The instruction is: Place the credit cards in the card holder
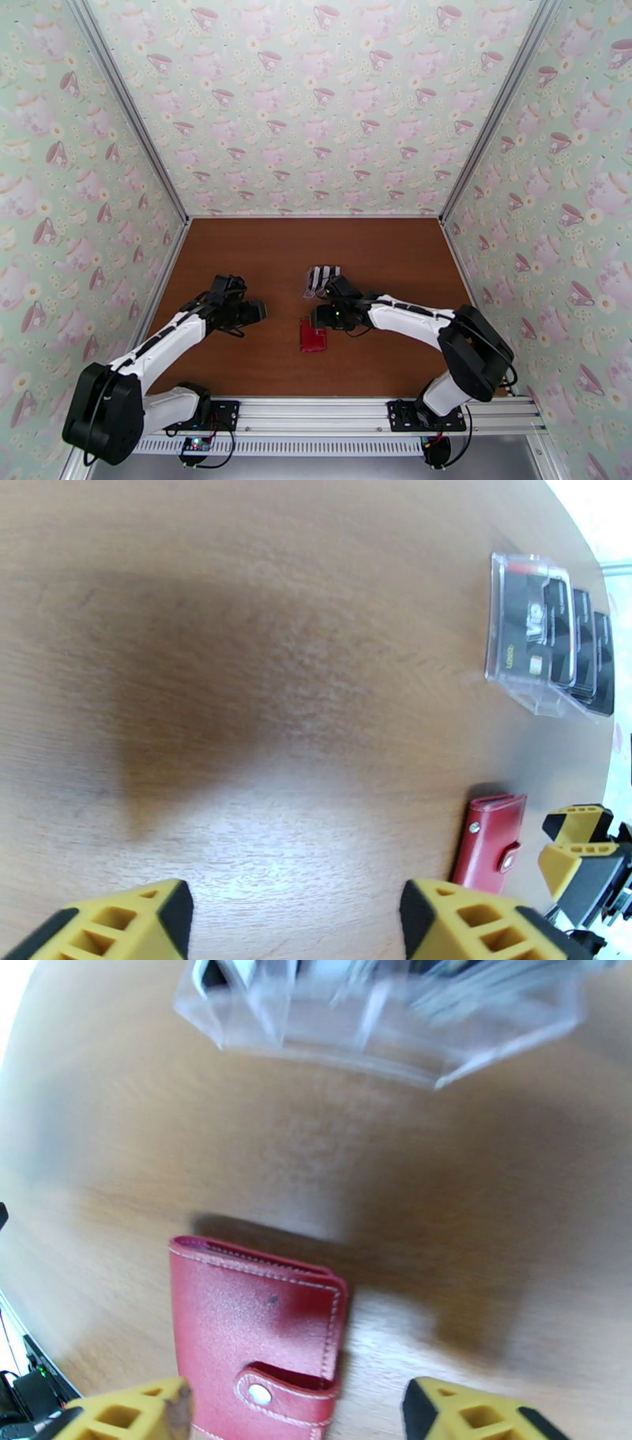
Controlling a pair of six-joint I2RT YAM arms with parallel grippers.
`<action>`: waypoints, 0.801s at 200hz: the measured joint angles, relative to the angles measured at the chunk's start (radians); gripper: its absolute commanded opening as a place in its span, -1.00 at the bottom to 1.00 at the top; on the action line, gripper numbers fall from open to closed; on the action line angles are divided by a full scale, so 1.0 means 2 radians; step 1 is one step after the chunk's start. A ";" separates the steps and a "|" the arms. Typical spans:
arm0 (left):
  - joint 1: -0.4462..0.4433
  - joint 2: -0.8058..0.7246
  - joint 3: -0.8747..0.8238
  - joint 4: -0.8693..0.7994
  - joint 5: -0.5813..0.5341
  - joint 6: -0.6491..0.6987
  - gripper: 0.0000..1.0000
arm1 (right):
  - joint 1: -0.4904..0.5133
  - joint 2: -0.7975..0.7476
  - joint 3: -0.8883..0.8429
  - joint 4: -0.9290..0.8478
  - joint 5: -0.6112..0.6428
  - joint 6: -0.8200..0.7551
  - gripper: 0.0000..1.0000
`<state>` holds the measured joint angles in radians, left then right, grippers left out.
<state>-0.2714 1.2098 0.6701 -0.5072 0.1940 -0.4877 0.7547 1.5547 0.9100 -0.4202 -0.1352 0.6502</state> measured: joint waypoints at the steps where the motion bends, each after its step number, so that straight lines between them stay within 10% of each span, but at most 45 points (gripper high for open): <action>1: 0.000 0.000 0.000 0.000 0.000 0.002 0.94 | 0.000 -0.001 0.000 0.000 0.000 0.000 0.70; 160: 0.081 -0.002 0.080 -0.010 0.004 0.017 1.00 | -0.211 -0.132 0.041 -0.075 0.021 -0.106 1.00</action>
<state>-0.1089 1.2053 0.8303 -0.5278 0.2020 -0.4538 0.3328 1.2903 0.9913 -0.5697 -0.0925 0.4377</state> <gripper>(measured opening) 0.999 0.999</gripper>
